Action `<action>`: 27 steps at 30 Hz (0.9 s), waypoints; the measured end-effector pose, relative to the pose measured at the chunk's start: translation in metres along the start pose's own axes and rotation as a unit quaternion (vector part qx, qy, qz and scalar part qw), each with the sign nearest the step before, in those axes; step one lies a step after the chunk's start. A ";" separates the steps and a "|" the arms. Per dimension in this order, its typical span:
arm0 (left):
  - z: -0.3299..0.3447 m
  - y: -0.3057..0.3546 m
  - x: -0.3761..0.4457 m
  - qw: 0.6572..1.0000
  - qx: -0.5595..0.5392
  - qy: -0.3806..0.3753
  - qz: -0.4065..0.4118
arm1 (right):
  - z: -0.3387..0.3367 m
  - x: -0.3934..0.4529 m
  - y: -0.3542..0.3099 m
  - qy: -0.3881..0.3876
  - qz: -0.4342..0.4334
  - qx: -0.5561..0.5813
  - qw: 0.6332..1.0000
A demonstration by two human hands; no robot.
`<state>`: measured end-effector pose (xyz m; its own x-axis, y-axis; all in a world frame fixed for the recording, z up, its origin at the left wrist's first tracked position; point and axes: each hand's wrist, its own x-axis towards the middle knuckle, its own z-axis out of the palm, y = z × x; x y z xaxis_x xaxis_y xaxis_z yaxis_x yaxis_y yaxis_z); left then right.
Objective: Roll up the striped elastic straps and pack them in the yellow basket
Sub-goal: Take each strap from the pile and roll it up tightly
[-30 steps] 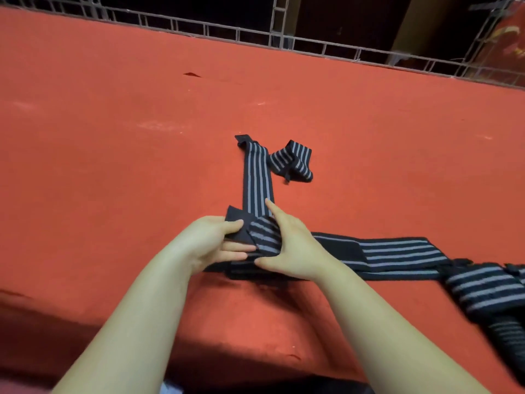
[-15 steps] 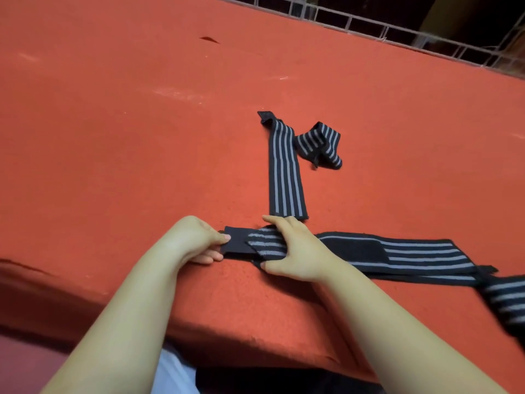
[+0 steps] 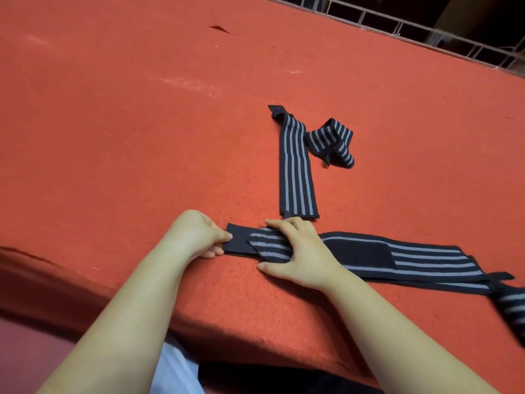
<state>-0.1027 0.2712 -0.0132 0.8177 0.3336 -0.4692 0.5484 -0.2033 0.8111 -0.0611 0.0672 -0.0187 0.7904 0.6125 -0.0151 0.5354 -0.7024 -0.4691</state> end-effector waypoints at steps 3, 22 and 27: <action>0.000 0.001 0.001 1.000 0.006 -0.001 -0.003 | -0.001 0.000 0.002 0.000 0.001 0.013 1.000; 0.044 0.020 -0.021 0.920 0.295 0.177 0.188 | 0.011 -0.002 0.006 -0.012 -0.018 -0.028 0.999; 0.067 0.020 -0.004 0.935 0.326 0.059 0.127 | 0.002 -0.008 0.011 -0.001 -0.016 -0.010 1.000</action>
<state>-0.0832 0.2043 -0.0182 0.9322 0.2890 -0.2178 0.3605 -0.7946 0.4885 -0.0627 0.0556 -0.0256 0.7722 0.6353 -0.0016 0.5661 -0.6892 -0.4523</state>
